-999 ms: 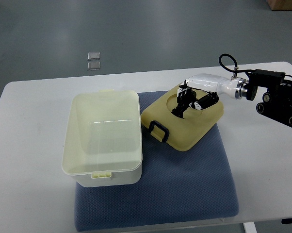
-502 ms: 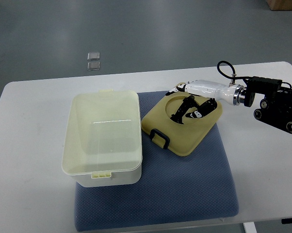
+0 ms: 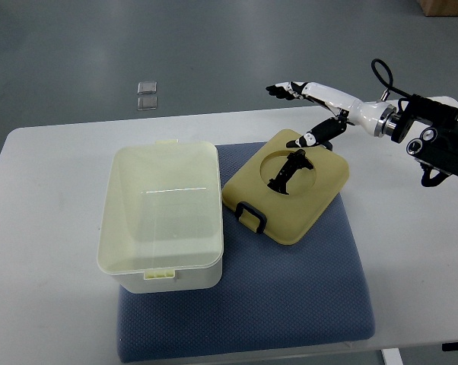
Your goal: Open white storage box with right hand
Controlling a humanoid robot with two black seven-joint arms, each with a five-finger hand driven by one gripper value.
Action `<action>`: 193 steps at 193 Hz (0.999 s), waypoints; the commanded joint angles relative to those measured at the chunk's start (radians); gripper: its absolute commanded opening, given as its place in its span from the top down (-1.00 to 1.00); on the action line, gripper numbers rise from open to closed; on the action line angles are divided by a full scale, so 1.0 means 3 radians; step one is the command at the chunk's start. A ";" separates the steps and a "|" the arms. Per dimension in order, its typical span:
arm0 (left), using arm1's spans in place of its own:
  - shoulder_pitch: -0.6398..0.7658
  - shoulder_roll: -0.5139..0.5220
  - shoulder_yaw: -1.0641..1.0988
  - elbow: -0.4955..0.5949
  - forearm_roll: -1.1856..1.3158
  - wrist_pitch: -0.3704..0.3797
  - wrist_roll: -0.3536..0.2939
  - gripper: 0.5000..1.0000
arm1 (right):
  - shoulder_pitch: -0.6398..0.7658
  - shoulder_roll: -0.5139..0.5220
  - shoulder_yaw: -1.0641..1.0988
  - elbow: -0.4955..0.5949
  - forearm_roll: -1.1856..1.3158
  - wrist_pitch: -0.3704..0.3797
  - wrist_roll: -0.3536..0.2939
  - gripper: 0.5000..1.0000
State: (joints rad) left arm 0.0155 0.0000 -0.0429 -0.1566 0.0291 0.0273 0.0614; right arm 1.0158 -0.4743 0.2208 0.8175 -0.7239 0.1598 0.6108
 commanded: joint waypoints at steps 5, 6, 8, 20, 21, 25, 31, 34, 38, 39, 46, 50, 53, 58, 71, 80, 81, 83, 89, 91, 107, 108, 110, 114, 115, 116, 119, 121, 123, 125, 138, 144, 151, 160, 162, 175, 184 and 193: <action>-0.0001 0.0000 0.0000 0.0000 0.0000 0.0001 0.0000 -1.00 | -0.0180 -0.0014 0.0384 -0.0020 0.0613 0.0198 0.0000 -0.65; -0.0001 0.0000 0.0000 -0.0005 0.0000 0.0001 0.0000 -1.00 | -0.0190 -0.0019 0.0404 -0.0025 0.0654 0.0198 0.0000 -0.65; -0.0001 0.0000 0.0000 0.0000 0.0000 0.0001 0.0000 -1.00 | -0.0195 -0.0014 0.0420 -0.0035 0.0705 0.0198 0.0000 -0.65; -0.0001 0.0000 0.0000 0.0000 0.0000 0.0001 0.0000 -1.00 | -0.0241 0.0011 0.0512 -0.0081 0.0956 0.0183 0.0000 -0.65; -0.0001 0.0000 0.0000 0.0000 0.0000 0.0001 0.0000 -1.00 | -0.0252 0.0016 0.0527 -0.0092 0.1012 0.0183 0.0000 -0.65; -0.0001 0.0000 0.0000 0.0000 0.0000 0.0001 0.0000 -1.00 | -0.0277 0.0021 0.0553 -0.0117 0.1129 0.0183 0.0000 -0.65; -0.0001 0.0000 0.0000 0.0000 0.0000 0.0001 0.0000 -1.00 | -0.0308 0.0037 0.0583 -0.0148 0.1313 0.0173 0.0000 -0.65; -0.0001 0.0000 0.0000 -0.0005 0.0000 0.0001 0.0000 -1.00 | -0.0313 0.0037 0.0588 -0.0153 0.1375 0.0173 0.0000 -0.65; -0.0001 0.0000 0.0000 0.0000 0.0000 0.0001 0.0000 -1.00 | -0.0323 0.0042 0.0599 -0.0168 0.1498 0.0168 0.0000 -0.64; -0.0001 0.0000 0.0000 0.0000 0.0000 0.0001 0.0000 -1.00 | -0.0328 0.0047 0.0604 -0.0178 0.1559 0.0168 0.0000 -0.64; -0.0001 0.0000 0.0000 0.0000 0.0000 0.0001 0.0000 -1.00 | -0.0339 0.0052 0.0599 -0.0199 0.1722 0.0158 0.0000 -0.65; -0.0001 0.0000 0.0000 0.0000 0.0000 0.0001 0.0000 -1.00 | -0.0344 0.0057 0.0604 -0.0214 0.1830 0.0137 0.0000 -0.64; -0.0001 0.0000 0.0000 0.0000 0.0000 0.0001 0.0000 -1.00 | -0.0349 0.0057 0.0599 -0.0225 0.1886 0.0122 0.0000 -0.64; -0.0001 0.0000 0.0000 0.0000 0.0000 0.0001 0.0000 -1.00 | -0.0364 0.0057 0.0599 -0.0250 0.2055 0.0076 0.0000 -0.64; -0.0001 0.0000 0.0000 0.0000 0.0000 0.0001 0.0000 -1.00 | -0.0385 0.0057 0.0594 -0.0266 0.2326 0.0025 -0.0037 -0.64; -0.0001 0.0000 0.0000 0.0000 0.0000 0.0001 0.0000 -1.00 | -0.0415 0.0057 0.0594 -0.0271 0.2464 0.0009 -0.0103 -0.64; -0.0001 0.0000 0.0000 0.0000 0.0000 0.0001 0.0000 -1.00 | -0.0420 0.0057 0.0594 -0.0271 0.2495 0.0004 -0.0124 -0.64; -0.0001 0.0000 0.0000 0.0000 0.0000 0.0001 0.0000 -1.00 | -0.0431 0.0057 0.0594 -0.0266 0.2525 -0.0001 -0.0139 -0.64; -0.0001 0.0000 0.0000 0.0000 0.0000 0.0001 0.0000 -1.00 | -0.0441 0.0057 0.0594 -0.0266 0.2582 -0.0011 -0.0165 -0.64; -0.0001 0.0000 0.0000 0.0000 0.0000 0.0001 0.0000 -1.00 | -0.0446 0.0057 0.0594 -0.0266 0.2607 -0.0021 -0.0180 -0.64; -0.0001 0.0000 0.0000 0.0000 0.0000 0.0001 0.0000 -1.00 | -0.0472 0.0114 0.0594 -0.0266 0.2792 -0.0103 -0.0298 -0.65; -0.0001 0.0000 0.0000 0.0000 0.0000 0.0001 0.0000 -1.00 | -0.0477 0.0124 0.0594 -0.0266 0.2812 -0.0108 -0.0313 -0.65; -0.0001 0.0000 0.0000 0.0000 0.0000 0.0001 0.0000 -1.00 | -0.0477 0.0134 0.0594 -0.0266 0.2832 -0.0118 -0.0333 -0.65; -0.0001 0.0000 0.0000 0.0000 0.0000 0.0001 0.0000 -1.00 | -0.0477 0.0149 0.0594 -0.0266 0.2853 -0.0124 -0.0354 -0.65; -0.0001 0.0000 0.0000 0.0000 0.0000 0.0001 0.0000 -1.00 | -0.0482 0.0159 0.0594 -0.0266 0.2868 -0.0134 -0.0374 -0.65; -0.0001 0.0000 0.0000 0.0000 0.0000 0.0001 0.0000 -1.00 | -0.0482 0.0160 0.0594 -0.0266 0.2868 -0.0134 -0.0374 -0.65; -0.0001 0.0000 0.0000 0.0000 0.0000 0.0001 0.0000 -1.00 | -0.0482 0.0170 0.0594 -0.0266 0.2904 -0.0149 -0.0415 -0.65; -0.0001 0.0000 0.0000 0.0000 0.0000 0.0001 0.0000 -1.00 | -0.0487 0.0175 0.0594 -0.0266 0.2924 -0.0159 -0.0435 -0.65; -0.0001 0.0000 0.0000 0.0000 0.0000 0.0001 0.0000 -1.00 | -0.0487 0.0180 0.0599 -0.0266 0.2940 -0.0170 -0.0451 -0.65; -0.0001 0.0000 0.0000 0.0000 0.0000 0.0001 0.0000 -1.00 | -0.0492 0.0185 0.0599 -0.0266 0.2960 -0.0180 -0.0466 -0.65; -0.0001 0.0000 0.0000 0.0000 0.0000 0.0001 0.0000 -1.00 | -0.0538 0.0206 0.0599 -0.0260 0.3063 -0.0236 -0.0507 -0.65; -0.0001 0.0000 0.0000 0.0000 0.0000 0.0001 0.0000 -1.00 | -0.0553 0.0211 0.0599 -0.0260 0.3114 -0.0246 -0.0507 -0.65; -0.0001 0.0000 0.0000 0.0000 0.0000 0.0001 0.0000 -1.00 | -0.0564 0.0231 0.0604 -0.0260 0.3175 -0.0246 -0.0507 -0.65; -0.0001 0.0000 0.0000 -0.0005 0.0000 0.0001 0.0000 -1.00 | -0.0569 0.0282 0.0604 -0.0260 0.3216 -0.0246 -0.0492 -0.65; -0.0001 0.0000 0.0000 -0.0005 0.0000 0.0001 0.0000 -1.00 | -0.0569 0.0292 0.0604 -0.0260 0.3221 -0.0241 -0.0487 -0.66; -0.0001 0.0000 -0.0005 -0.0005 0.0000 0.0001 0.0000 -1.00 | -0.0594 0.0369 0.0614 -0.0260 0.3231 -0.0251 -0.0477 -0.72; -0.0001 0.0000 0.0000 0.0000 0.0000 0.0001 0.0000 -1.00 | -0.0620 0.0415 0.0619 -0.0266 0.3226 -0.0251 -0.0471 -0.72; -0.0001 0.0000 0.0000 0.0000 0.0000 0.0001 0.0000 -1.00 | -0.0625 0.0425 0.0619 -0.0271 0.3221 -0.0251 -0.0466 -0.72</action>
State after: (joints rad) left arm 0.0153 0.0000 -0.0430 -0.1574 0.0291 0.0278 0.0613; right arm 0.8369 -0.3647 0.4050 0.7392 0.2425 0.0848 0.4668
